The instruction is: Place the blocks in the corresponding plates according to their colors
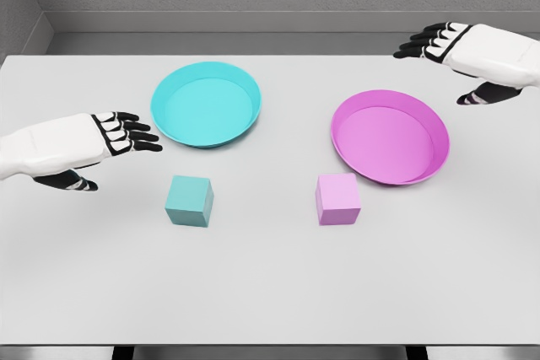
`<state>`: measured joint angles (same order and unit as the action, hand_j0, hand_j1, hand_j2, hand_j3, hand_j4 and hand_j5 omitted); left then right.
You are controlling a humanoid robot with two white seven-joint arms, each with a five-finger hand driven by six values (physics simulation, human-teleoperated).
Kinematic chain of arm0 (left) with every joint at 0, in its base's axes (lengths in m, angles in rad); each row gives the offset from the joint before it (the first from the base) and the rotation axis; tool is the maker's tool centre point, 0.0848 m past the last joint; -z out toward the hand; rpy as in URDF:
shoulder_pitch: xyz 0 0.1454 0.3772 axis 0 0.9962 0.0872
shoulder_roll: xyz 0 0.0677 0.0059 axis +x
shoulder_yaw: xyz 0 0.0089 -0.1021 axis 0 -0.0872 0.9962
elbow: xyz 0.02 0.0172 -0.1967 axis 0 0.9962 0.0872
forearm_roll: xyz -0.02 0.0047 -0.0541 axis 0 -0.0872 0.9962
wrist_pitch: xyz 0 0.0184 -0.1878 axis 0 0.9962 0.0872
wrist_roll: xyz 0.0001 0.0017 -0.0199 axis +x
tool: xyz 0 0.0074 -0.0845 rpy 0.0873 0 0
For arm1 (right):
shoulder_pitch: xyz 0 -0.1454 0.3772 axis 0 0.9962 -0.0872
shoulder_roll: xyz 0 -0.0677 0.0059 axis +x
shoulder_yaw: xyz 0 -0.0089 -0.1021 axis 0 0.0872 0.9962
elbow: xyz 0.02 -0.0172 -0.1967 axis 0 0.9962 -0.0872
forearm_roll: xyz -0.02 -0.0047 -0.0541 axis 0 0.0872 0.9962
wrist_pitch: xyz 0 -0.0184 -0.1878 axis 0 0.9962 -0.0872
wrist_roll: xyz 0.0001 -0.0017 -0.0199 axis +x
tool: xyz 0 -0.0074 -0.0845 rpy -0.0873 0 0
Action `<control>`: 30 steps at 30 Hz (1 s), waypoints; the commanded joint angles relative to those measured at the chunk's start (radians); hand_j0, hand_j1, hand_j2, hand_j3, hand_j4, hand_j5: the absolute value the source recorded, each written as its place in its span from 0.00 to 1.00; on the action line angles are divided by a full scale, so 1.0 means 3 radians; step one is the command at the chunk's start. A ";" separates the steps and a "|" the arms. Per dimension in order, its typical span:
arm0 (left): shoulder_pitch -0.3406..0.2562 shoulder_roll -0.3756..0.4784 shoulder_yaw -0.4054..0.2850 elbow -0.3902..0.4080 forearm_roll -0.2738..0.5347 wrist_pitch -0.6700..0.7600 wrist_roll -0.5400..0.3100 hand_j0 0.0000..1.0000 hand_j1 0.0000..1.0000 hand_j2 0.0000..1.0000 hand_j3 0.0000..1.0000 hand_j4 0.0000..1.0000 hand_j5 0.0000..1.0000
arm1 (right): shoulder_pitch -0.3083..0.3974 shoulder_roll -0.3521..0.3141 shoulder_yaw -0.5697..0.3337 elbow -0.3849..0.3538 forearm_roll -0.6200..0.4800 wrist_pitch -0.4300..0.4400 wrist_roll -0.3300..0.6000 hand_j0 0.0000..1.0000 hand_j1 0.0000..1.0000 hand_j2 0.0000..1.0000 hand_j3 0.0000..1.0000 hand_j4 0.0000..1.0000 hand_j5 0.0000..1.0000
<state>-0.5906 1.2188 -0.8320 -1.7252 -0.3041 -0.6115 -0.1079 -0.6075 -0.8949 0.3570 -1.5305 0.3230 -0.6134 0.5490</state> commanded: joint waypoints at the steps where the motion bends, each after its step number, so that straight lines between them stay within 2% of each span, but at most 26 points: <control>1: 0.0000 -0.0003 0.0002 -0.0002 0.0022 0.0002 0.0002 1.00 1.00 1.00 1.00 1.00 1.00 | 0.0000 -0.0003 -0.0004 0.0019 -0.0013 0.0008 0.0159 1.00 1.00 1.00 1.00 1.00 1.00; 4: 0.0000 -0.0064 -0.0003 -0.0032 0.0017 0.0002 -0.0182 1.00 1.00 1.00 1.00 1.00 1.00 | -0.0010 -0.0008 -0.0034 0.0055 -0.0023 0.0008 0.0169 1.00 1.00 1.00 1.00 1.00 1.00; 8: -0.0041 -0.0483 -0.0003 -0.0119 -0.0172 0.0002 -0.0637 1.00 1.00 1.00 1.00 1.00 1.00 | 0.0000 0.0033 -0.0116 0.0086 -0.0013 0.0008 0.0169 1.00 1.00 1.00 1.00 1.00 1.00; 11: -0.0225 -0.0739 0.0002 -0.0124 -0.0193 0.0002 -0.0878 1.00 1.00 1.00 1.00 1.00 1.00 | 0.0046 0.0099 0.0195 -0.0083 0.0099 0.0008 0.0206 1.00 1.00 1.00 1.00 1.00 1.00; 12: -0.0261 -0.0790 0.0002 -0.0124 -0.0208 0.0002 -0.0980 1.00 1.00 1.00 1.00 1.00 1.00 | 0.0005 0.0217 0.0400 -0.0124 0.0166 0.0008 0.0206 1.00 1.00 1.00 1.00 1.00 1.00; 14: -0.0302 -0.0800 -0.0003 -0.0124 -0.0224 0.0002 -0.1001 1.00 1.00 1.00 1.00 1.00 1.00 | -0.0143 0.0196 0.0712 -0.0293 0.0181 0.0008 0.0206 1.00 1.00 1.00 1.00 1.00 1.00; 18: -0.0297 -0.0892 -0.0008 -0.0124 -0.0362 0.0002 -0.1159 1.00 1.00 1.00 1.00 1.00 1.00 | -0.0527 0.0186 0.1387 -0.0329 0.0186 0.0008 0.0206 1.00 1.00 1.00 1.00 1.00 1.00; 30: -0.0297 -0.1020 -0.0162 -0.0124 -0.0607 0.0002 -0.1169 1.00 1.00 1.00 1.00 1.00 1.00 | -0.0552 0.0135 0.1617 -0.0559 0.0186 0.0008 0.0206 1.00 1.00 1.00 1.00 1.00 1.00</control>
<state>-0.6796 0.9201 -0.8703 -1.7625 -0.4810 -0.6128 -0.4583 -0.7716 -0.8526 0.8320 -1.6858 0.3833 -0.6136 0.6113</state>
